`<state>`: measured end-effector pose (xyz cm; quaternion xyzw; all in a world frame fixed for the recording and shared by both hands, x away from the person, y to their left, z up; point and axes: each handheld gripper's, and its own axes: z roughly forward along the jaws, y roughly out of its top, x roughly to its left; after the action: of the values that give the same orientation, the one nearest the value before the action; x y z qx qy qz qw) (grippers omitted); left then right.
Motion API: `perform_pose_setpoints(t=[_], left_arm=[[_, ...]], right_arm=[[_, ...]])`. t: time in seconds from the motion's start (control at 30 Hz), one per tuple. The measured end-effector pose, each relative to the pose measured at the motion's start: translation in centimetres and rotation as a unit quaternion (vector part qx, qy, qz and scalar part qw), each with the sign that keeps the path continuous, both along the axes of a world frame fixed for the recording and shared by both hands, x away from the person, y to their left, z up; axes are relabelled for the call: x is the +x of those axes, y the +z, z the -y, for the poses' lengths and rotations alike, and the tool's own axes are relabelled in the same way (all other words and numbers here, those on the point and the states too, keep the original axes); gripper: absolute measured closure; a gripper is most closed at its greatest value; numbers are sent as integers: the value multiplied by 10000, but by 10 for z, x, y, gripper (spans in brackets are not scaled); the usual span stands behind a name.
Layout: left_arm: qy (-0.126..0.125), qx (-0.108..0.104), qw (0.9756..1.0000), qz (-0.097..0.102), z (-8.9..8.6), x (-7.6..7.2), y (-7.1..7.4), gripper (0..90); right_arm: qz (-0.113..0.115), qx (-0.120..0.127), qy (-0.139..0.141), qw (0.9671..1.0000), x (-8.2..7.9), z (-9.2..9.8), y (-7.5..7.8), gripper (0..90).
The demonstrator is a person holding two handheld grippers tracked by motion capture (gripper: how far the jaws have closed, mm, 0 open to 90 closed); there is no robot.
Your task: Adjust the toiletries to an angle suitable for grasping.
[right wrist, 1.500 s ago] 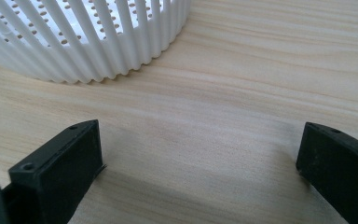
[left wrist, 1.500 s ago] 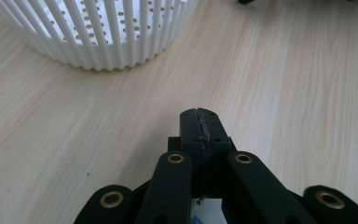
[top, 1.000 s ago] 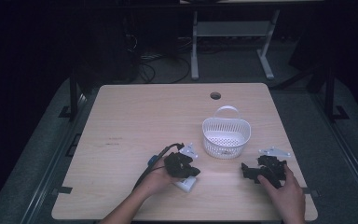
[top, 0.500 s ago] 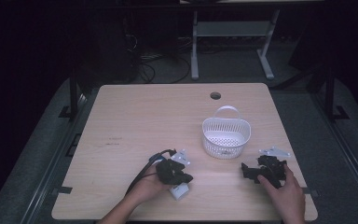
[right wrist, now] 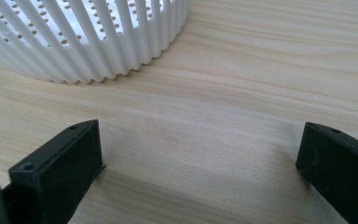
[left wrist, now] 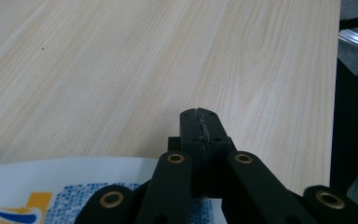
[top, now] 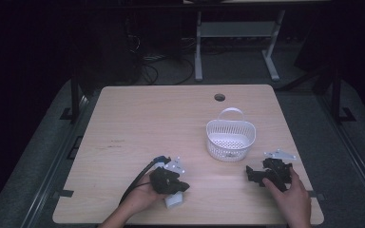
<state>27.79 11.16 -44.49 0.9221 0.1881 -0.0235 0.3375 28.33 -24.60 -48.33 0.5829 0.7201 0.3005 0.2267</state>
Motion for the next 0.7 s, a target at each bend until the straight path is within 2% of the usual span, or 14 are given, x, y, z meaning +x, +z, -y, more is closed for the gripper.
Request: perform_pose_setpoints(t=[0.17,0.3,0.5,0.63,0.7], left_arm=[[117,-207,9996,120,-10,5,12,900],[447,-349,9980,287,-34,11,24,900],[1076,-461,9923,415,-82,25,30,900],[1389,-428,9884,442,-103,31,27,900],[1504,-337,9868,493,-111,35,24,900]], right_arm=[[1,-1,1,10000,0,0,0,0],[0,0,0,10000,0,0,0,0],[1,-1,1,10000,0,0,0,0],[0,-2,1,10000,0,0,0,0],[0,-1,0,10000,0,0,0,0]])
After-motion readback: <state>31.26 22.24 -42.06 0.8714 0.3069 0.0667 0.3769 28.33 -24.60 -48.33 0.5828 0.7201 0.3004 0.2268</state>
